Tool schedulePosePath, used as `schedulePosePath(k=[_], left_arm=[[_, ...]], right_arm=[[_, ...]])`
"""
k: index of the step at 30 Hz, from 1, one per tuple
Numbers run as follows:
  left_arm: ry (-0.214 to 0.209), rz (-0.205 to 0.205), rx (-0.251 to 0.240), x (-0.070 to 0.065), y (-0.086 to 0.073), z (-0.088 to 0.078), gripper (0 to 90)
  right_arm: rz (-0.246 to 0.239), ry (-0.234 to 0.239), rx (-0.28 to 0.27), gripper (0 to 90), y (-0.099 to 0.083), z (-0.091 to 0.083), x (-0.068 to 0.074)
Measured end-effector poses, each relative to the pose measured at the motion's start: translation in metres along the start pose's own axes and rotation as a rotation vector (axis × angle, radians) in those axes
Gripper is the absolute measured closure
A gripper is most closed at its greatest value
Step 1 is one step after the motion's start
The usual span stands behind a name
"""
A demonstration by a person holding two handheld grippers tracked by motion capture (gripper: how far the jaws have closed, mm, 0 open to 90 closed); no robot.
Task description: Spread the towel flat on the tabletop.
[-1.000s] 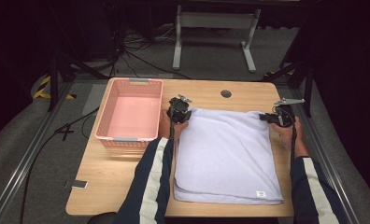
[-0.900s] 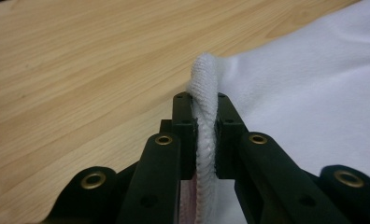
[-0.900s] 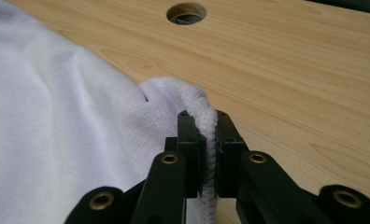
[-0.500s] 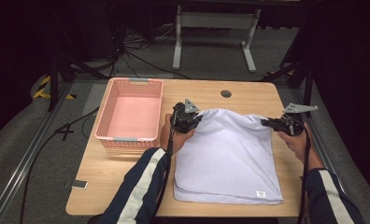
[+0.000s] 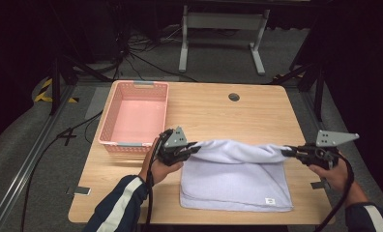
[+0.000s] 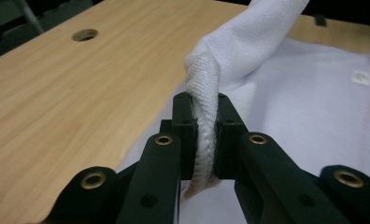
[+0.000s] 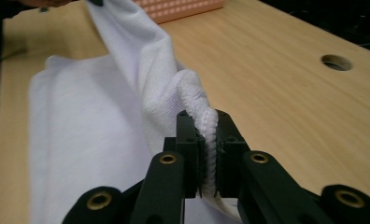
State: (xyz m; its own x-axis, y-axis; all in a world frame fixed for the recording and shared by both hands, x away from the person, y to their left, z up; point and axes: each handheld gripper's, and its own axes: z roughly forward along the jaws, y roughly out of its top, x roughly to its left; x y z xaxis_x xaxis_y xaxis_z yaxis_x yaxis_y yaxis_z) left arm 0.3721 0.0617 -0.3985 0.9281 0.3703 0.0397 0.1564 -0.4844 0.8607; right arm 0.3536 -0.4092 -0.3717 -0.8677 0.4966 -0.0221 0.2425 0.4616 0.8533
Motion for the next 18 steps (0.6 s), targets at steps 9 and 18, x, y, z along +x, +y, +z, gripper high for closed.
schedulePosePath(k=[9,18], left_arm=[[-0.139,0.101,0.158,-0.042,-0.043,-0.004,82.1],[-0.119,0.135,0.281,-0.04,-0.062,0.008,82.1]], right_arm=[[-0.078,0.16,0.145,82.3,-0.045,-0.012,0.053],[-0.091,0.221,0.365,87.2,-0.078,0.013,0.06]])
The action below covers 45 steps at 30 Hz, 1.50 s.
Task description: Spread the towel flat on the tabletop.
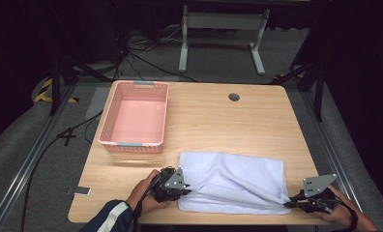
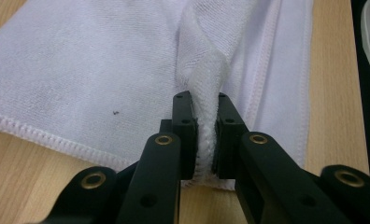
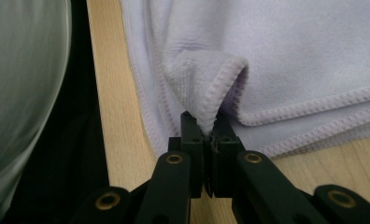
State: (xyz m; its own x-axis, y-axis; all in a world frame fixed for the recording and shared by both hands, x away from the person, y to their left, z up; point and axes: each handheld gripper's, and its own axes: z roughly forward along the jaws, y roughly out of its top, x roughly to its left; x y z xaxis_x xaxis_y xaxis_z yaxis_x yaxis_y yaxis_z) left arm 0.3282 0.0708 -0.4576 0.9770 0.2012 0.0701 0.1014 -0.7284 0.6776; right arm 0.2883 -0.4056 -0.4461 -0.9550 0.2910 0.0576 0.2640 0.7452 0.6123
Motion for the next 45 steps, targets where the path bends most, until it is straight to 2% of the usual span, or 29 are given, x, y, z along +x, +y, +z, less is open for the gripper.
schedulePosePath(k=[1,3,6,7,9,11,14,15,16,17,18,19,20,21,23,24,26,27,29,32,33,35,36,37,39,40,41,43,45], left_arm=[[0.016,0.021,0.007,0.003,0.001,0.0,82.1],[0.049,0.015,0.004,0.007,0.002,0.001,82.1],[0.061,0.014,-0.006,0.012,0.006,-0.002,82.3],[0.068,-0.009,-0.05,0.015,0.009,-0.009,82.3],[0.069,-0.003,-0.09,0.012,0.014,-0.018,82.3],[0.041,0.03,-0.114,0.003,0.016,-0.025,82.2],[0.011,0.047,-0.067,-0.011,0.011,-0.026,80.0],[0.01,0.033,-0.033,-0.016,0.007,-0.026,77.3],[0.01,0.033,-0.033,-0.016,0.007,-0.026,72.2],[0.022,-0.001,-0.007,-0.021,-0.001,-0.028,66.0],[0.022,-0.001,-0.007,-0.021,-0.001,-0.028,60.1],[0.04,-0.033,-0.004,-0.022,-0.005,-0.031,60.1],[0.07,-0.101,-0.052,-0.021,-0.012,-0.041,48.5],[0.07,-0.101,-0.052,-0.021,-0.012,-0.041,45.1],[0.068,-0.185,-0.156,-0.016,-0.014,-0.05,44.2],[0.053,-0.2,-0.188,-0.015,-0.011,-0.051,45.1],[0.013,-0.17,-0.21,-0.017,0.001,-0.045,44.1],[0.004,-0.144,-0.201,-0.02,0.008,-0.039,44.5],[-0.035,-0.093,-0.173,-0.025,0.02,-0.026,45.5],[-0.077,-0.031,-0.099,-0.029,0.028,-0.007,49.3],[-0.083,-0.028,-0.08,-0.029,0.028,-0.003,51.1],[-0.099,-0.032,-0.067,-0.029,0.026,0.002,55.5],[-0.103,-0.033,-0.051,-0.03,0.025,0.005,55.5],[-0.102,-0.009,-0.022,-0.029,0.023,0.007,60.4],[-0.088,0.016,0.022,-0.03,0.018,0.013,61.9],[-0.09,0.011,0.026,-0.03,0.016,0.014,63.1],[-0.088,-0.01,0.007,-0.028,0.013,0.014,65.5],[-0.096,-0.002,0.014,-0.027,0.013,0.013,67.0],[-0.097,-0.008,0.004,-0.027,0.011,0.013,68.6]], right_arm=[[0.007,-0.001,-0.014,87.4,-0.001,0.0,-0.003],[0.013,-0.042,-0.026,87.7,-0.001,-0.001,-0.005],[0.028,-0.085,-0.052,87.8,-0.001,-0.004,-0.008],[0.032,-0.11,-0.096,87.8,0.001,-0.01,-0.009],[0.022,-0.099,-0.136,87.8,0.003,-0.017,-0.008],[-0.008,-0.084,-0.166,87.7,0.004,-0.024,-0.002],[-0.03,-0.064,-0.138,85.7,0.003,-0.027,0.005],[-0.035,-0.05,-0.123,82.4,0.002,-0.025,0.006],[-0.036,-0.042,-0.094,75.9,0.0,-0.023,0.008],[-0.031,-0.044,-0.06,70.5,-0.002,-0.021,0.01],[-0.031,-0.044,-0.06,70.5,-0.002,-0.021,0.01],[-0.036,-0.058,-0.038,68.8,-0.003,-0.021,0.011],[-0.016,-0.125,-0.028,59.5,-0.004,-0.024,0.013],[-0.016,-0.125,-0.028,59.5,-0.004,-0.024,0.013],[0.023,-0.173,-0.084,59.5,-0.003,-0.033,0.012],[0.045,-0.203,-0.124,59.3,0.001,-0.039,0.011],[0.083,-0.223,-0.183,60.7,0.012,-0.046,0.01],[0.069,-0.2,-0.201,59.9,0.021,-0.049,0.011],[0.028,-0.231,-0.2,60.8,0.035,-0.053,0.014],[0.079,-0.233,-0.226,58.3,0.052,-0.046,0.005],[0.115,-0.252,-0.201,56.3,0.057,-0.033,-0.003],[0.123,-0.252,-0.178,55.0,0.059,-0.024,-0.008],[0.122,-0.252,-0.125,52.6,0.061,-0.008,-0.017],[0.133,-0.284,-0.042,51.6,0.061,0.014,-0.031],[0.143,-0.298,-0.022,50.7,0.06,0.021,-0.038],[0.175,-0.298,-0.017,50.7,0.056,0.028,-0.047],[0.215,-0.269,-0.037,53.2,0.05,0.031,-0.056],[0.207,-0.266,-0.043,55.9,0.049,0.031,-0.057],[0.201,-0.262,-0.053,74.6,0.047,0.03,-0.057]])
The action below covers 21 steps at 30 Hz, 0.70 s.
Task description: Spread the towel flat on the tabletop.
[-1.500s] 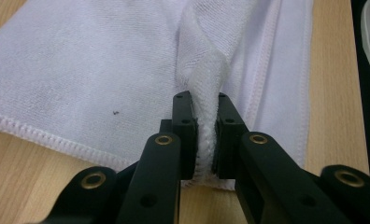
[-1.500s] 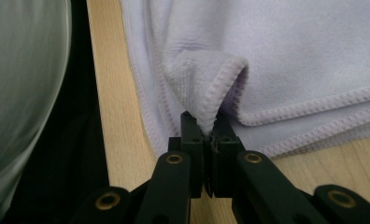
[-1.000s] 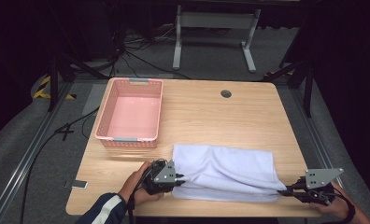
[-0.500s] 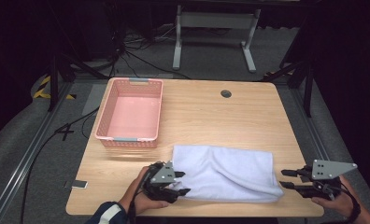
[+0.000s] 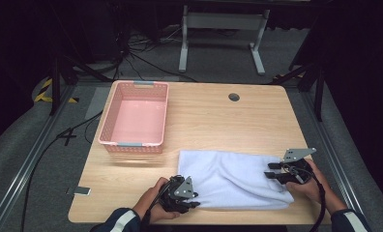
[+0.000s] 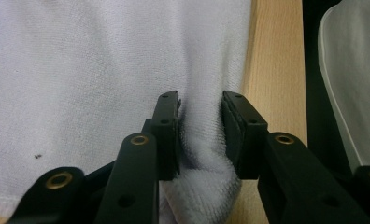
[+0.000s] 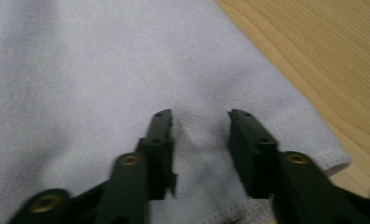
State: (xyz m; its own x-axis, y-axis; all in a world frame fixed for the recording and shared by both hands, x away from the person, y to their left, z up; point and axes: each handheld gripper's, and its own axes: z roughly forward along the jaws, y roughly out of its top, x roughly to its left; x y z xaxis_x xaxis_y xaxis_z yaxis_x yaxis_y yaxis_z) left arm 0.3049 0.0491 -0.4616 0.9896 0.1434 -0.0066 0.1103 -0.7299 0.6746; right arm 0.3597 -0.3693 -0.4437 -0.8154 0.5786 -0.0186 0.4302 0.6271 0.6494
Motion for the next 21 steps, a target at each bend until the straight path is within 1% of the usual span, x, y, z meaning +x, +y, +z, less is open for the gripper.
schedulePosePath(k=[1,2,3,4,5,6,7,8,9,11,12,13,14,15,16,17,18,19,20,21], left_arm=[[0.0,-0.007,0.007,0.0,0.0,-0.001,69.3],[0.005,-0.015,-0.004,-0.001,0.0,0.0,69.6],[0.012,-0.011,-0.002,-0.002,-0.001,0.0,69.5],[0.015,-0.022,-0.007,-0.003,-0.001,0.0,69.5],[0.016,-0.027,-0.009,-0.003,-0.001,0.0,69.5],[0.015,-0.019,-0.01,-0.002,-0.001,0.0,69.5],[0.02,-0.023,-0.015,-0.003,-0.002,0.0,69.4],[0.018,-0.029,-0.015,-0.003,-0.002,0.0,69.1],[0.019,-0.027,-0.024,-0.002,-0.002,0.001,68.4],[0.021,-0.024,-0.021,-0.003,-0.002,0.001,68.4],[0.019,-0.027,-0.01,-0.003,-0.002,0.0,68.4],[0.021,-0.032,-0.015,-0.004,-0.003,0.0,68.3],[0.02,-0.028,-0.012,-0.004,-0.003,0.0,68.2],[0.022,-0.026,-0.013,-0.004,-0.003,0.0,68.2],[0.025,-0.021,-0.011,-0.003,-0.002,-0.001,68.0],[0.031,-0.026,-0.011,-0.003,-0.002,-0.001,67.0],[0.027,-0.039,-0.021,-0.003,-0.003,-0.001,65.3],[0.033,-0.056,-0.025,-0.003,-0.003,-0.002,61.7],[0.055,-0.083,-0.032,-0.004,-0.004,-0.005,55.9],[0.075,-0.097,-0.042,-0.004,-0.005,-0.008,48.9]], right_arm=[[-0.004,-0.002,-0.004,81.9,0.0,0.0,0.0],[-0.012,-0.007,-0.007,85.4,0.001,-0.002,0.002],[-0.012,-0.017,-0.012,87.8,0.002,-0.004,0.002],[-0.012,-0.024,-0.033,88.6,0.003,-0.009,0.002],[-0.013,-0.047,-0.051,88.8,0.005,-0.013,0.001],[-0.004,-0.062,-0.068,88.9,0.006,-0.016,0.0],[0.009,-0.081,-0.093,89.0,0.008,-0.02,-0.003],[0.015,-0.093,-0.107,89.1,0.01,-0.023,-0.005],[0.014,-0.102,-0.105,89.1,0.013,-0.023,-0.007],[0.005,-0.137,-0.089,89.1,0.014,-0.021,-0.008],[-0.006,-0.168,-0.074,89.0,0.014,-0.018,-0.01],[-0.004,-0.189,-0.074,89.0,0.014,-0.016,-0.012],[0.021,-0.197,-0.093,88.9,0.014,-0.015,-0.017],[0.032,-0.202,-0.101,88.7,0.015,-0.014,-0.021],[0.026,-0.217,-0.104,88.5,0.016,-0.011,-0.023],[0.027,-0.226,-0.099,87.4,0.019,-0.007,-0.027],[0.026,-0.232,-0.089,85.5,0.02,-0.004,-0.029],[0.023,-0.249,-0.058,77.4,0.022,0.001,-0.031],[0.027,-0.232,-0.021,65.2,0.023,0.005,-0.034],[0.038,-0.205,-0.006,58.7,0.022,0.007,-0.036]])
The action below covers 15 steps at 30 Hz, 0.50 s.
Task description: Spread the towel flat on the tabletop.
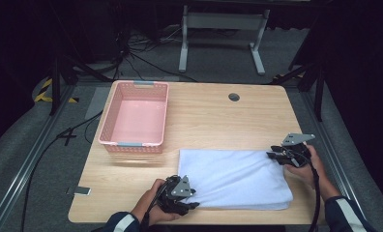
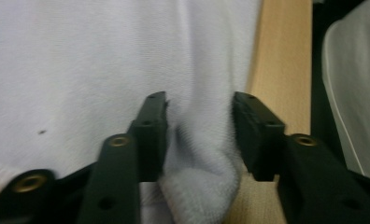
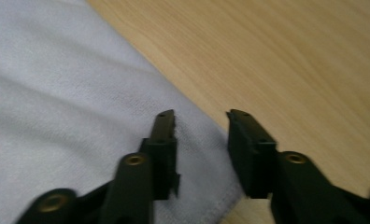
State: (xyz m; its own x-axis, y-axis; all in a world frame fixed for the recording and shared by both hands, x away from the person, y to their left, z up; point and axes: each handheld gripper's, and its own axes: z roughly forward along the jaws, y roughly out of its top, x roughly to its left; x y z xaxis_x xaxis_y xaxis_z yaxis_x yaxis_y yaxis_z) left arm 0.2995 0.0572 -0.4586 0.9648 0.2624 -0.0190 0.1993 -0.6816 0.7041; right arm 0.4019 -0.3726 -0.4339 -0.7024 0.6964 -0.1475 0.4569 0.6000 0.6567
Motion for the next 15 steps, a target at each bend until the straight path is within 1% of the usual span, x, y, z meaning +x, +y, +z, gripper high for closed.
schedulePosePath(k=[1,2,3,4,5,6,7,8,9,10,11,12,13,14,15], left_arm=[[0.051,-0.044,-0.034,-0.001,-0.002,-0.005,43.7],[0.051,-0.044,-0.034,-0.001,-0.002,-0.005,37.3],[0.105,-0.107,-0.056,-0.001,-0.004,-0.011,37.3],[0.147,-0.169,-0.089,-0.001,-0.007,-0.016,29.5],[0.176,-0.219,-0.105,-0.001,-0.009,-0.018,26.6],[0.187,-0.247,-0.103,-0.001,-0.011,-0.019,24.1],[0.192,-0.272,-0.101,-0.003,-0.013,-0.019,19.9],[0.214,-0.275,-0.073,-0.005,-0.014,-0.018,18.4],[0.216,-0.285,-0.06,-0.005,-0.015,-0.018,17.6],[0.208,-0.304,-0.067,-0.006,-0.017,-0.018,17.5],[0.212,-0.33,-0.079,-0.006,-0.019,-0.02,17.5],[0.216,-0.34,-0.079,-0.005,-0.021,-0.021,17.1],[0.211,-0.375,-0.092,-0.004,-0.022,-0.021,16.9],[0.202,-0.39,-0.094,-0.004,-0.023,-0.02,16.7],[0.191,-0.395,-0.074,-0.006,-0.024,-0.017,16.6]], right_arm=[[0.02,0.002,-0.001,55.5,0.0,-0.001,0.0],[0.02,0.002,-0.001,55.5,0.0,-0.001,0.0],[0.037,0.009,-0.024,50.8,0.002,-0.004,0.001],[0.037,0.038,-0.047,48.8,0.009,-0.007,0.003],[0.014,0.062,-0.079,48.0,0.018,-0.01,0.009],[-0.005,0.085,-0.091,46.3,0.027,-0.009,0.015],[-0.022,0.119,-0.097,44.6,0.038,-0.006,0.022],[-0.053,0.16,-0.11,44.1,0.048,0.0,0.03],[-0.078,0.195,-0.117,43.4,0.06,0.006,0.038],[-0.099,0.231,-0.115,41.9,0.071,0.014,0.047],[-0.117,0.273,-0.122,41.0,0.082,0.022,0.056],[-0.137,0.307,-0.127,40.7,0.093,0.029,0.064],[-0.153,0.332,-0.125,39.9,0.104,0.037,0.073],[-0.172,0.374,-0.119,38.6,0.118,0.048,0.082],[-0.187,0.401,-0.103,38.0,0.128,0.057,0.09]])
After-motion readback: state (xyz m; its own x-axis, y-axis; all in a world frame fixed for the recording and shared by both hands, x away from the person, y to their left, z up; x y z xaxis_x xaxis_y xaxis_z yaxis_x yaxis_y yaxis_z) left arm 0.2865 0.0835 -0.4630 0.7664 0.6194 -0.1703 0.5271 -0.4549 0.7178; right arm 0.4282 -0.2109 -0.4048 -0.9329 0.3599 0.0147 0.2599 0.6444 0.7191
